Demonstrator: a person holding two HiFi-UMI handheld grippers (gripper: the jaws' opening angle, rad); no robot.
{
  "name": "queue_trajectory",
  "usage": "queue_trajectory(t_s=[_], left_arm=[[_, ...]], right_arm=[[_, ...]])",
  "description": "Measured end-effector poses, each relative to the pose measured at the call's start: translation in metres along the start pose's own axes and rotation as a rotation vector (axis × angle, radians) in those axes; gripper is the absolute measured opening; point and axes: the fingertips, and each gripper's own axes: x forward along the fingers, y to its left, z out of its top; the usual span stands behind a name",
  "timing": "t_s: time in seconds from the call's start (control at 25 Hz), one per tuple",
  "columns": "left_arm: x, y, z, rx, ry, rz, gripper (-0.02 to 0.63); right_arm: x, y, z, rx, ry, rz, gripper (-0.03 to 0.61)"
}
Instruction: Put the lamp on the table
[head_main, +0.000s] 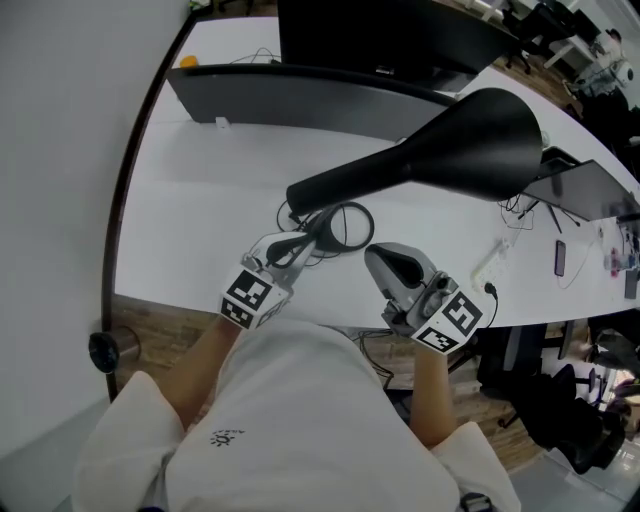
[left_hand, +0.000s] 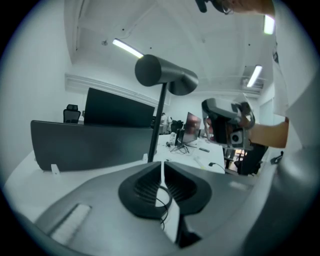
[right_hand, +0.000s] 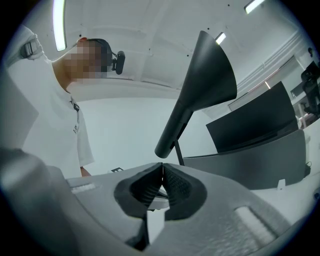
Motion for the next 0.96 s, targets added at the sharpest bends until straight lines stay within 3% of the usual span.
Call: queue_trajectory(t_s=[0.28,0.52,0.96], left_arm=[[-0.003,0.008,0.008,-0.004,-0.025,0.038,-0.005],[-0.008,0.016,0.01,-0.013,-0.039,0.066,-0.005],[-0.005,0.03,0.006,-0.011,-0.039,0.088,-0.006]], right_arm=[[-0.006,-0.005,0.002,-0.012,-0.008,-0.024,0.002],[0.0,-0.01,-0.003,-0.091,0.043,-0.085,0.0],[0.005,-0.011,-0.006,-0.128,0.066,-0.084,0.0]])
